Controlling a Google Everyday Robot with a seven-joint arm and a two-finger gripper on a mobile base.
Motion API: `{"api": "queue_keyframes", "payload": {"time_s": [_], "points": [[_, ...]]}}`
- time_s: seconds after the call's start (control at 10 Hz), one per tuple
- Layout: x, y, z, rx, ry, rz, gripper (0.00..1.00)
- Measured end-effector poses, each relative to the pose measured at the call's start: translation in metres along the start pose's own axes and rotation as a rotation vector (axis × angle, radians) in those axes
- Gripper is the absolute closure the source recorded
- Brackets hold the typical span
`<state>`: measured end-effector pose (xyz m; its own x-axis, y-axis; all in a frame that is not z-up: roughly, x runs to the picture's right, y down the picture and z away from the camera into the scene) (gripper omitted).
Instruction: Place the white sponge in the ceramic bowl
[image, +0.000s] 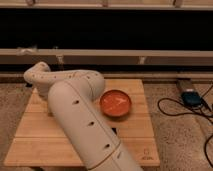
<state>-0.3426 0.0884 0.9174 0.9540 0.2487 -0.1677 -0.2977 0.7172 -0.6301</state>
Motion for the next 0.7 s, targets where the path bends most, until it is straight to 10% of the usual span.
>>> {"api": "queue_keyframes", "payload": {"time_s": [0.7], "points": [[0.0070,0.0021,0.0028,-0.011,0.029,-0.010,0.95]]}}
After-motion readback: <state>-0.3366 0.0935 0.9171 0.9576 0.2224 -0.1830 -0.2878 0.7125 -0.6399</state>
